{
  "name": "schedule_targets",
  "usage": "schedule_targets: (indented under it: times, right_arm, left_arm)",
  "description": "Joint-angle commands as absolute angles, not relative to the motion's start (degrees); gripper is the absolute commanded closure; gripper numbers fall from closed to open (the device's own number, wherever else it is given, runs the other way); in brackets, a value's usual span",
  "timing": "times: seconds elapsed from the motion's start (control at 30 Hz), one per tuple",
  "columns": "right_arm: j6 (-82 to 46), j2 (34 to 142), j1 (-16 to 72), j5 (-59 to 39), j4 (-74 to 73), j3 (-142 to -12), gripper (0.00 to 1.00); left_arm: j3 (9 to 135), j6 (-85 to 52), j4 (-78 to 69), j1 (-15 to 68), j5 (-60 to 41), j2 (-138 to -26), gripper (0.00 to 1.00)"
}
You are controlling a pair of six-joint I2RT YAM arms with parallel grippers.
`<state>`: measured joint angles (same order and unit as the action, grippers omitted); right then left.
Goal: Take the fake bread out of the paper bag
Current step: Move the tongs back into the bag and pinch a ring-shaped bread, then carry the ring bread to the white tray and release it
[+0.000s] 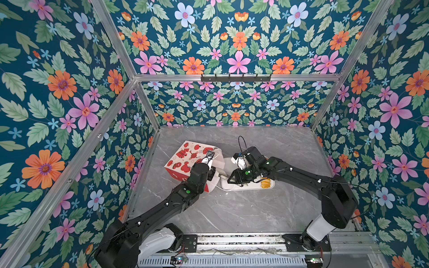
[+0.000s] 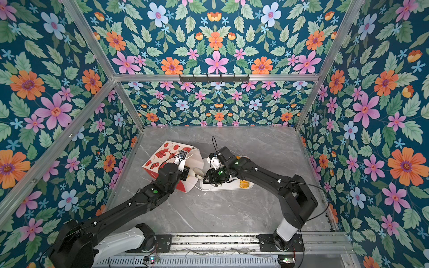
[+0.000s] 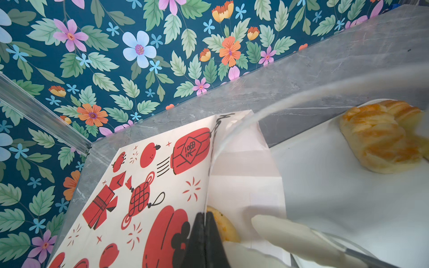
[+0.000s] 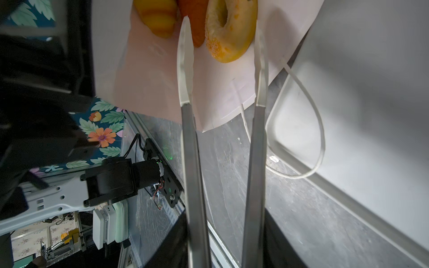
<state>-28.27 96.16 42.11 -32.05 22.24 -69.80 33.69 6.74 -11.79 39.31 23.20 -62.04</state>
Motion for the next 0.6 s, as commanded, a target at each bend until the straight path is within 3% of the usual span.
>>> schedule_targets:
  times: [0.0,0.33,0.57]
  right_arm:
    - [-27.59,99.23,42.1,-33.03,20.4,-71.56,0.56]
    - [-27.84,106.39,42.18,-33.48,21.23,-76.44,0.57]
    - [-27.8,107.03,42.25,-33.32,21.68,-76.99,0.72]
  left_arm:
    - [33.93,6.0,-13.98,39.29,22.25,-62.04,1.0]
    - [34.23,6.0,-14.41,39.29,20.92,-62.35,1.0]
    - [34.28,6.03,-14.66,39.29,20.83,-62.42,1.0]
